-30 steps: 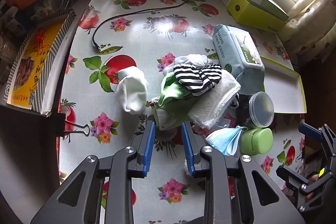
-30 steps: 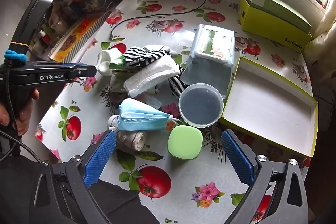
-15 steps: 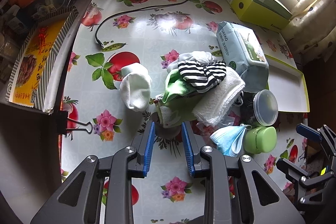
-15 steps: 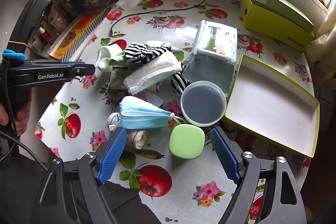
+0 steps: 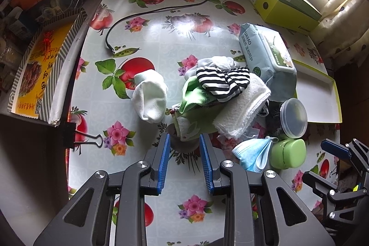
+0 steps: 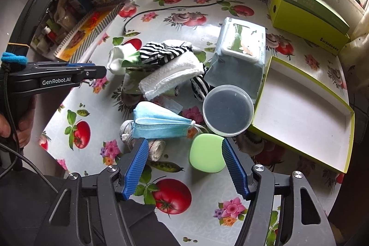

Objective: Organize soft objects
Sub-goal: 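Move both tools toward the pile of soft items on the table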

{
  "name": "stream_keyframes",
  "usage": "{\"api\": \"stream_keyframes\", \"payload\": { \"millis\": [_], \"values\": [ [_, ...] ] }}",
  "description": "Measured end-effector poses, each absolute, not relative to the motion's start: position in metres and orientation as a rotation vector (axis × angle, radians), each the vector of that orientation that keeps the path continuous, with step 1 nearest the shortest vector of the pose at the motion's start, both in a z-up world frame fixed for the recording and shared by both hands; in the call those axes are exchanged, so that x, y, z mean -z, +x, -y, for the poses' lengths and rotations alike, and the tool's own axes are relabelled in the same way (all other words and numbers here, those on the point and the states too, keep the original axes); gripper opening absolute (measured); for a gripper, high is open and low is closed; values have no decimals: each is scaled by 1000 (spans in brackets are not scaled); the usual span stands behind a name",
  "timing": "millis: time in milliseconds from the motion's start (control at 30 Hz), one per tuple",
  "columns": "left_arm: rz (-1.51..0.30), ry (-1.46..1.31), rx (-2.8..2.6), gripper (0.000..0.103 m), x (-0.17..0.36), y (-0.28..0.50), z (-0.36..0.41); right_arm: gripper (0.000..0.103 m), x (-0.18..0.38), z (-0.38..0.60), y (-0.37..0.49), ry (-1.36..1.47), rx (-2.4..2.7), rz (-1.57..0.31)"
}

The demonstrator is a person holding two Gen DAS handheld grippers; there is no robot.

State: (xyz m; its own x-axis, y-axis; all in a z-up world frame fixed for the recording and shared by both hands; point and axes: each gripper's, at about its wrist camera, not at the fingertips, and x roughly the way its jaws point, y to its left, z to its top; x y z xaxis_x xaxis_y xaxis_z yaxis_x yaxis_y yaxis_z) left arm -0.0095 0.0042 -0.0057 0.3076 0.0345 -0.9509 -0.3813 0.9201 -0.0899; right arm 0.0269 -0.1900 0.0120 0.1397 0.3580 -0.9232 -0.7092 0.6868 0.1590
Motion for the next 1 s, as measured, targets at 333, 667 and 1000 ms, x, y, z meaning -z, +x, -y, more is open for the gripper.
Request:
{"api": "stream_keyframes", "payload": {
  "millis": [333, 667, 1000],
  "values": [
    [-1228, -323, -284, 27, 6, -10, -5, 66, -10, 186, 27, -348, -829, -1204],
    [-1237, -312, -292, 27, 8, -9, -7, 66, -9, 184, 28, -328, -845, -1228],
    [-1245, -328, -283, 27, 10, -8, -11, 66, -7, 180, 30, -330, -856, -1239]
  ]
}}
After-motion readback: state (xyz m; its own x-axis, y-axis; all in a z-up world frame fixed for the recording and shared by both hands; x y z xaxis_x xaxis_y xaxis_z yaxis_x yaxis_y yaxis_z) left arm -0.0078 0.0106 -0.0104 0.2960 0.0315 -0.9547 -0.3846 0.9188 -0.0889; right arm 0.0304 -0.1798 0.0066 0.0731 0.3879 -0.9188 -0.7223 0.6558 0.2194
